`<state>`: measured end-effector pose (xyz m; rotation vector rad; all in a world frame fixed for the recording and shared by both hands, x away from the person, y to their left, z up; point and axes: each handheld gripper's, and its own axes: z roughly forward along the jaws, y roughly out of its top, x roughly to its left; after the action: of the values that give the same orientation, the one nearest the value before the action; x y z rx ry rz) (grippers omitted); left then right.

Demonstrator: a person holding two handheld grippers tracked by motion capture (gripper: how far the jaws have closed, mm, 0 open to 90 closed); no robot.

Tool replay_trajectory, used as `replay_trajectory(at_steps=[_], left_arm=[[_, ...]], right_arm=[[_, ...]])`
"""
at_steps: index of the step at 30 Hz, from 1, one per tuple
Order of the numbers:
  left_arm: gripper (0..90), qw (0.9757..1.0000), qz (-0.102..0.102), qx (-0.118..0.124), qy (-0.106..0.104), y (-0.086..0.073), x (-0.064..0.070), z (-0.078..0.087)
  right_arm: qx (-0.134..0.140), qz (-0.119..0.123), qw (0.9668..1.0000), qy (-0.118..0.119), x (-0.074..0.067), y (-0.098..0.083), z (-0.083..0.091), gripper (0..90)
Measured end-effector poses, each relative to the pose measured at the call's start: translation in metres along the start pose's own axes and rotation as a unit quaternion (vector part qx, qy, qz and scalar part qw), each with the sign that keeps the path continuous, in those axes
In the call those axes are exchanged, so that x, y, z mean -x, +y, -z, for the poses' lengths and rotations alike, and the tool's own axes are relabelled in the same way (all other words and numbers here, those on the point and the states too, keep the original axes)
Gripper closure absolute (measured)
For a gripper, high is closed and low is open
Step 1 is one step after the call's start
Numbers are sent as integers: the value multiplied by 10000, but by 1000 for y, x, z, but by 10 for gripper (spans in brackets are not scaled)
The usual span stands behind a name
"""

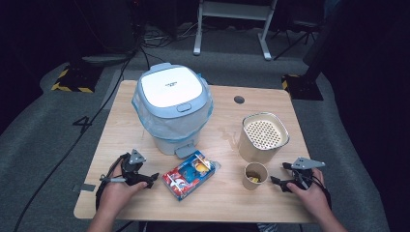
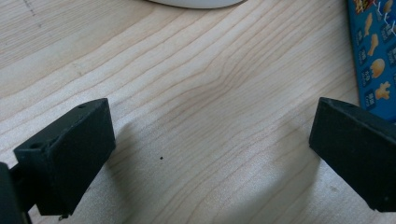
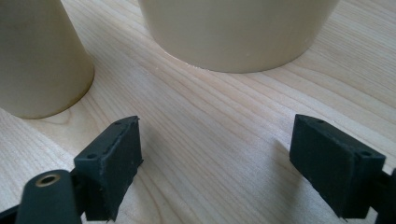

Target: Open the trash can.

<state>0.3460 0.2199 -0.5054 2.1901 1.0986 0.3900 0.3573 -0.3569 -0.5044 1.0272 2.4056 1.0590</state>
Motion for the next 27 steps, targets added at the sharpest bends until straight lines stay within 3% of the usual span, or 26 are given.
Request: replay_trajectory(at_steps=[3,10,11,12,13,16,20,27], left_arm=[[159,9998,-49,165,-96,-2,-3,3],[310,9993,-166,283,-187,-5,-12,7],[378,9991,-140,310,-268,-5,-13,9],[464,9985,71,316,-438,-5,-16,11],[507,9981,154,313,-513,-5,-18,12],[566,9980,42,362,-517,-8,-25,18],[617,9966,92,490,-658,-8,-28,25],[683,9940,-140,580,-913,3,-27,50]], right_arm=[[-2,31,10000,36,1,0,0,168],[6,50,10000,52,1,0,0,169],[9,57,10000,52,2,0,0,169],[8,54,10000,52,1,0,0,169],[8,54,10000,52,2,0,0,169],[12,50,10000,55,2,0,0,171],[16,47,10000,55,2,0,0,172],[39,67,9999,86,3,0,0,190]])
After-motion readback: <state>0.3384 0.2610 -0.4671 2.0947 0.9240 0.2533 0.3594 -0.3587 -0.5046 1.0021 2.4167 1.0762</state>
